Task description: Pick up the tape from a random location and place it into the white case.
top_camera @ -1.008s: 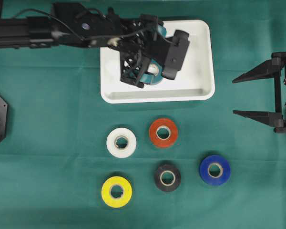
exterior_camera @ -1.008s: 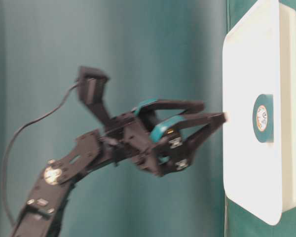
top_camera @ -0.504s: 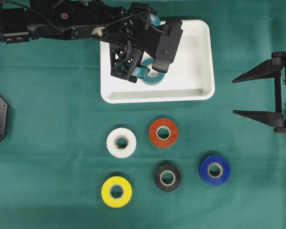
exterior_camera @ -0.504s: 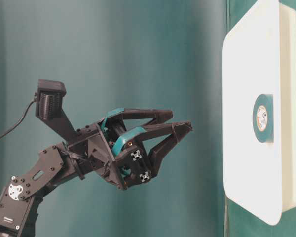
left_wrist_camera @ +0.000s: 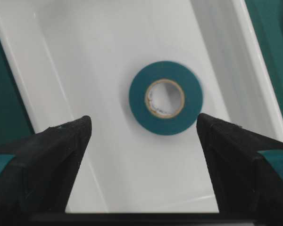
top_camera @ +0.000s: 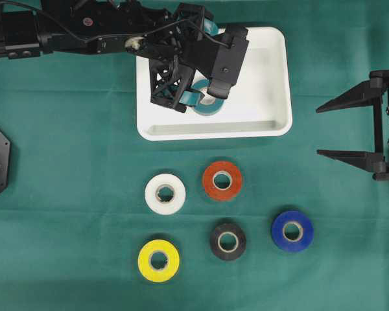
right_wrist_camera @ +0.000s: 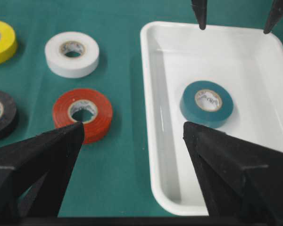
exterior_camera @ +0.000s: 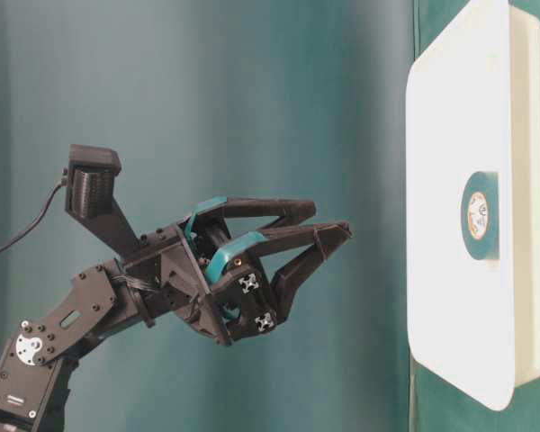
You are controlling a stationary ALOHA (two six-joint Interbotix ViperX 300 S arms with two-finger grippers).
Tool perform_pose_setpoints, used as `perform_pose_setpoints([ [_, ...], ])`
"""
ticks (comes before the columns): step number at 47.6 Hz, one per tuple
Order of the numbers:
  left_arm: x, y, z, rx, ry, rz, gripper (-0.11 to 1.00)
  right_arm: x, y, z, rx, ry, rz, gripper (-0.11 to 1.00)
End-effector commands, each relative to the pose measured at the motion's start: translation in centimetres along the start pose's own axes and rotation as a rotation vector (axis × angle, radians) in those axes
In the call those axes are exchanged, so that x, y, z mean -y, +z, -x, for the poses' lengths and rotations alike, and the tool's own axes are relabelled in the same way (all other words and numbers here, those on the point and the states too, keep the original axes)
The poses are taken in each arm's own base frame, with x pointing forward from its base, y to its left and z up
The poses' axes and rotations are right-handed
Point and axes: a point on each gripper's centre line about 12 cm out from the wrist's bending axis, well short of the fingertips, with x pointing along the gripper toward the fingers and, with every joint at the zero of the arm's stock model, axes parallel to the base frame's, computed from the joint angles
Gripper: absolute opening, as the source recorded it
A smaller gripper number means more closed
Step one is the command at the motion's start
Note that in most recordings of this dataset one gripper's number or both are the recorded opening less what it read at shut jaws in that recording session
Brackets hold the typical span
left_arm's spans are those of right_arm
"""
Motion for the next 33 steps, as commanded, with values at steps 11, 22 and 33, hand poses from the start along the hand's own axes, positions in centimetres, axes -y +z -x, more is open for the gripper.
perform_pose_setpoints([
  [11, 0.2, 1.1, 2.8, 0.054, 0.025, -0.013, 0.9, 0.0, 1.2, 0.0, 0.029, 0.001, -0.003, 0.92],
  [22, 5.6, 2.2, 3.5, 0.094, -0.031, -0.051, 0.9, 0.0, 1.2, 0.0, 0.032, 0.001, -0.003, 0.92],
  [33, 9.9, 3.7, 4.2, 0.146, -0.076, -0.052, 0.9, 0.0, 1.3, 0.0, 0.035, 0.001, -0.003, 0.92],
])
